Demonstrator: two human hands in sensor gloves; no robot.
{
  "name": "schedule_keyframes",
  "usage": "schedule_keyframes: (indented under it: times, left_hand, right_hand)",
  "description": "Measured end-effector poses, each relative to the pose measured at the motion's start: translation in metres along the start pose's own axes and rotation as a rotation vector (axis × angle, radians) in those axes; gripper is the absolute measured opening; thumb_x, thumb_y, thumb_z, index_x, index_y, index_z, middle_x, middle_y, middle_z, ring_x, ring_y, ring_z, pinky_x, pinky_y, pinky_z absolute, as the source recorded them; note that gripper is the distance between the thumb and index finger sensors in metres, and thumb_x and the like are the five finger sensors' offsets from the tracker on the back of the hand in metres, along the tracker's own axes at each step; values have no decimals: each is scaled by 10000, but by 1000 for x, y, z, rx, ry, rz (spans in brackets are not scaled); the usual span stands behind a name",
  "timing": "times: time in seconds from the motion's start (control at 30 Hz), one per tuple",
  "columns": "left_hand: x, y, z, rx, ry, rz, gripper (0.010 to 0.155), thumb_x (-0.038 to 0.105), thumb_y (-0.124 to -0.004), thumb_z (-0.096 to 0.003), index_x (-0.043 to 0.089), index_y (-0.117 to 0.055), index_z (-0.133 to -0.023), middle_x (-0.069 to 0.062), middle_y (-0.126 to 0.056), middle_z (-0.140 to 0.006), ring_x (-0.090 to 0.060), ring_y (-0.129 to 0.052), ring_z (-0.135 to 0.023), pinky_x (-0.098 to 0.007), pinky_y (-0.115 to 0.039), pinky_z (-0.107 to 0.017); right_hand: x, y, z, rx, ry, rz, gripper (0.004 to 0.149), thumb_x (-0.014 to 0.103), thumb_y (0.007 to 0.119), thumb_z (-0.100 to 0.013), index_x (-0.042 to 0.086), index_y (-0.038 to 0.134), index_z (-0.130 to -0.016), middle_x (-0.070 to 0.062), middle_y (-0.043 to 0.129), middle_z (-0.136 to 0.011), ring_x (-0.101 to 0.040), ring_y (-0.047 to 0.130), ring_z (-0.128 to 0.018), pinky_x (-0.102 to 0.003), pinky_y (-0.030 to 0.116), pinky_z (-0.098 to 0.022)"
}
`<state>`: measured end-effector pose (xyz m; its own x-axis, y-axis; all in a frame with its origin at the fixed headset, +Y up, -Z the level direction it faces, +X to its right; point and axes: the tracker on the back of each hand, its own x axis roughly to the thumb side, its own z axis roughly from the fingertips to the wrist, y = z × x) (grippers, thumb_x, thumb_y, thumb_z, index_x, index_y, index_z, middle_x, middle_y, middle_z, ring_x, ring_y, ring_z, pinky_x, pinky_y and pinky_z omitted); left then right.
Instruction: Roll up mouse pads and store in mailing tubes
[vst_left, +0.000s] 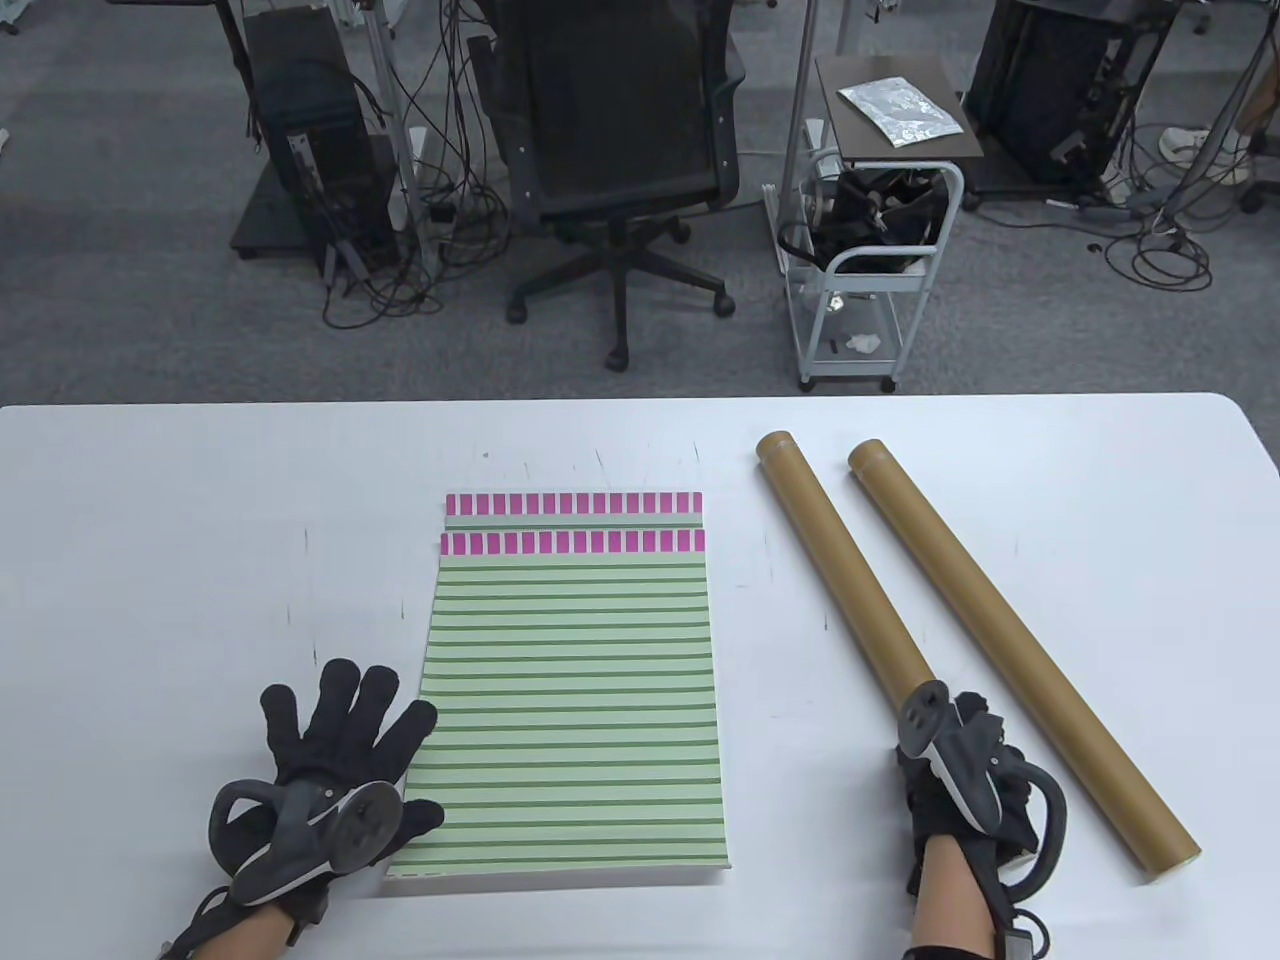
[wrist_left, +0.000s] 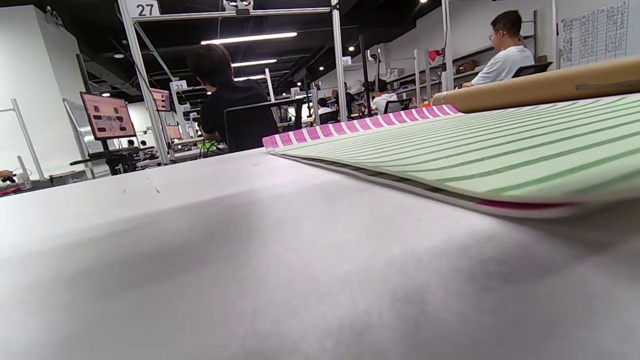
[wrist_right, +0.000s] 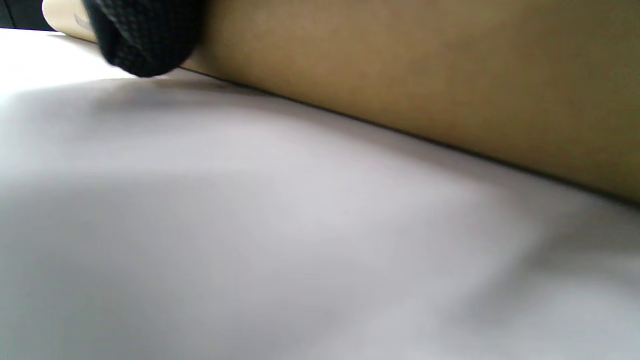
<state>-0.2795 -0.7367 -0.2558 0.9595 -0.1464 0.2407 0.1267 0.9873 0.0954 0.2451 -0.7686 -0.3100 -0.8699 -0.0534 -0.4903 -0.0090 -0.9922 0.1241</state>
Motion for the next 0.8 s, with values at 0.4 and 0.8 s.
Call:
schedule_keyframes:
  times: [0.4,0.8]
  left_hand:
    - [-10,-3,0,29,115,65,925,801,-440,-313,428,-100,-1089,-73,-39,-1212,-398,-85,-1157,-718,-154,-786]
    - [-48,-1,6,59,187,924,800,723,-514,-396,389,-220,-1061,49,-195,-1205,-222,-285,-1196,-564,-333,-886]
  right_hand:
    - [37,-48,40,-341,-279,-245,868,472,808,-400,169,349,-1072,-13,647,-1007,-274,750,-853,-495,659,-681]
    - [55,-49,60,-406,-544,-117,761,390,888,-357,406,453,-980,129,537,-1029,-211,588,-971,-686,383,-751]
